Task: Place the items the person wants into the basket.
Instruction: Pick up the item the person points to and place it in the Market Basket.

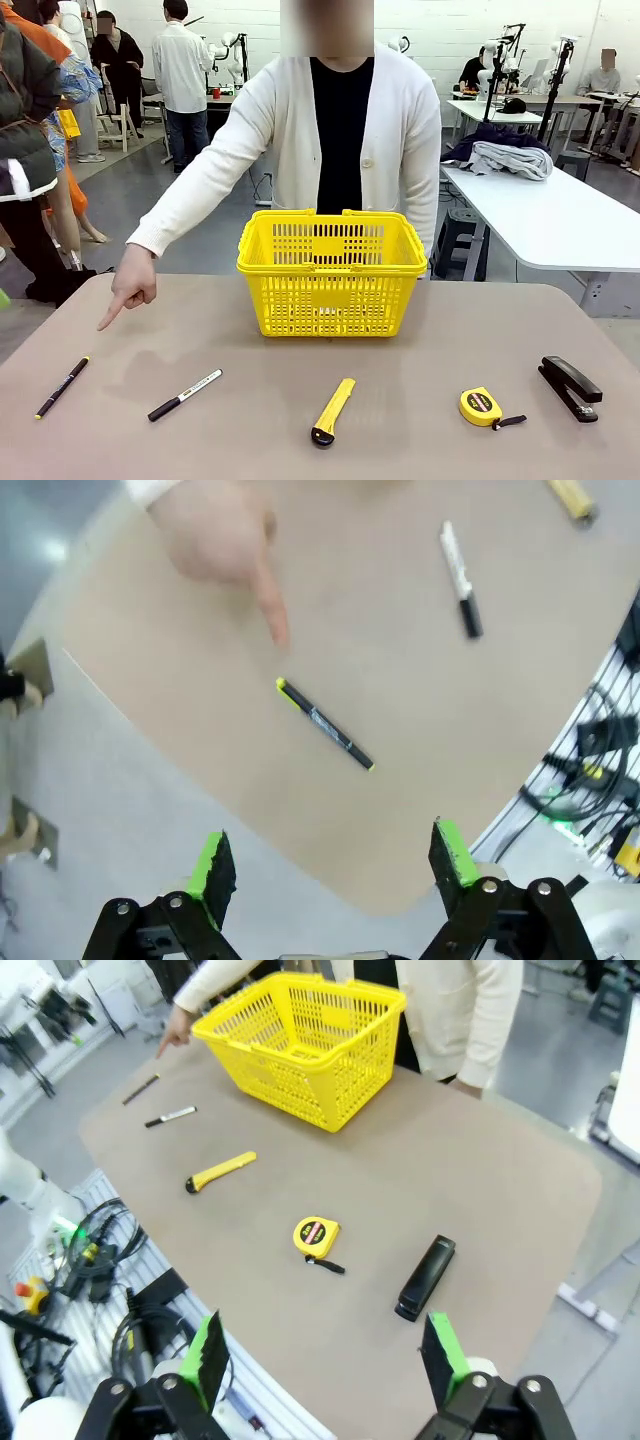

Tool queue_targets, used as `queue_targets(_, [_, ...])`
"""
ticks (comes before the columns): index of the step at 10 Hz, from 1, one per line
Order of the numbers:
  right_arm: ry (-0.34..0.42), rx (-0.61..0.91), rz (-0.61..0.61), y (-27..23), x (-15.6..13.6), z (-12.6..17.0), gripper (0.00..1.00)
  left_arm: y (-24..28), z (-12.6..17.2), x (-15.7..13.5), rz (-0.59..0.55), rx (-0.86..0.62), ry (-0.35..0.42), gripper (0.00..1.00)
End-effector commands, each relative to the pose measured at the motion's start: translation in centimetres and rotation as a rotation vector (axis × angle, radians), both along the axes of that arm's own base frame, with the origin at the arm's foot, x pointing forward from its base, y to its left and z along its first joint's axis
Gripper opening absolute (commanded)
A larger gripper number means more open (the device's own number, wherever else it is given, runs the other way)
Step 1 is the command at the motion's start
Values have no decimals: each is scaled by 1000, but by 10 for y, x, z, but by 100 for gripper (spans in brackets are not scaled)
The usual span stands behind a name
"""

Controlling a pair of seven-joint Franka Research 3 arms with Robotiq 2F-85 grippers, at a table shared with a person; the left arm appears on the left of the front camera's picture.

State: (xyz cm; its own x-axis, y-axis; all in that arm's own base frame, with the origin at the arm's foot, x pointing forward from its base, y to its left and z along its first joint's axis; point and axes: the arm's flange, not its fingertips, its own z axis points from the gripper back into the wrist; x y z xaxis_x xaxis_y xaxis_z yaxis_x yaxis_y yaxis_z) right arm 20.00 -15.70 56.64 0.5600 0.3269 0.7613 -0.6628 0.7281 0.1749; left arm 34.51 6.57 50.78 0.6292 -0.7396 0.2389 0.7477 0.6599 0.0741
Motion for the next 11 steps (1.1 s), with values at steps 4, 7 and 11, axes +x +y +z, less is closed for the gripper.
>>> queue_targets(4, [-16,13,10,1,4,1,100,-15,-95,-9,143,61,-36,100])
queue_targets(7, [-16,13,10,1,4,1,100,-37,-126,1,130,159,-84,100])
queue_targets(11, [-16,13,10,1,4,1,100,-51,-146,19,155,162,-18,100])
